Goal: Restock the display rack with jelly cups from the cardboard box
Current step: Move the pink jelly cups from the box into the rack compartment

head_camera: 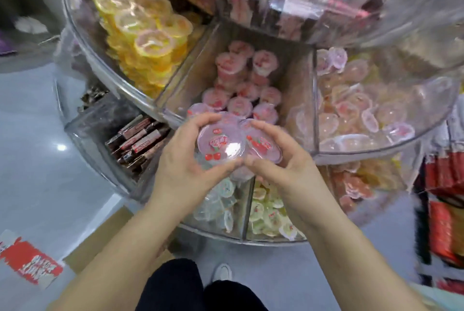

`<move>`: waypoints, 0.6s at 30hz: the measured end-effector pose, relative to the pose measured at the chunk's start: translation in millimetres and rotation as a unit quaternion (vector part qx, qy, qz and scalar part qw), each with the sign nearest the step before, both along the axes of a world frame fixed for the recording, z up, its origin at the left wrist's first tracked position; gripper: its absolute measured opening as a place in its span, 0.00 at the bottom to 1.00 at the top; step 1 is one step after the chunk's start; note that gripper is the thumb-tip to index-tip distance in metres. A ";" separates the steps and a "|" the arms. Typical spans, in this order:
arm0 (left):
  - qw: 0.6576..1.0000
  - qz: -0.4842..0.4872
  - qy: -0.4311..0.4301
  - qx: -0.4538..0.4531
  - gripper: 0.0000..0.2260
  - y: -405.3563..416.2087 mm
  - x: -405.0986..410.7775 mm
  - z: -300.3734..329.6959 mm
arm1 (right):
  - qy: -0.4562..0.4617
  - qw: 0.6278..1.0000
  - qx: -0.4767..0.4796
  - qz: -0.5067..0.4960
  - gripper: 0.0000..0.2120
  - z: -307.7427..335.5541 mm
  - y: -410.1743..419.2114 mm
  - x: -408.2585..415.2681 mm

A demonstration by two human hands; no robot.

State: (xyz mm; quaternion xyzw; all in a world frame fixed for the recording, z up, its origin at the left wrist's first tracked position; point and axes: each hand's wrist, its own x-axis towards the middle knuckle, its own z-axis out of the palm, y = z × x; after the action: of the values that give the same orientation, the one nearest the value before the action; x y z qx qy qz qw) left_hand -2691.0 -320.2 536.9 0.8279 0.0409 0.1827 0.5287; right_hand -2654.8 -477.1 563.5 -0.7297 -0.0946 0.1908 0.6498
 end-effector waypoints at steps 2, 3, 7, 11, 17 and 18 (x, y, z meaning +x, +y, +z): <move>1.000 -0.007 0.006 -0.020 0.26 -0.9 19.5 7.2 | -0.025 0.999 -0.004 -0.027 0.25 9.4 0.2 16.1; 1.000 -0.008 0.010 -0.023 0.26 1.3 29.6 9.3 | -0.045 0.998 -0.024 -0.039 0.25 13.4 2.9 25.1; 0.999 -0.009 0.052 -0.006 0.28 20.1 72.3 12.2 | -0.110 0.979 -0.141 -0.099 0.27 13.8 20.1 72.0; 0.988 -0.057 0.111 0.085 0.27 36.5 108.8 8.5 | -0.148 0.947 -0.274 -0.077 0.26 -4.8 38.6 120.8; 0.964 -0.132 0.185 0.139 0.26 38.3 130.9 -5.7 | -0.174 0.933 -0.306 -0.078 0.28 -36.6 45.0 157.5; 0.962 -0.135 0.196 0.134 0.26 39.2 132.3 -7.4 | -0.157 0.937 -0.294 -0.101 0.30 -41.1 43.2 157.8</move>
State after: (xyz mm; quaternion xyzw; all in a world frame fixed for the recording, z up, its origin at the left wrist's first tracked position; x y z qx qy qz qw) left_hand -2558.7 -281.1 529.5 0.9085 0.0070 -0.0519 0.4145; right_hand -2496.9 -433.9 522.4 -0.9144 -0.0608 0.0262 0.3995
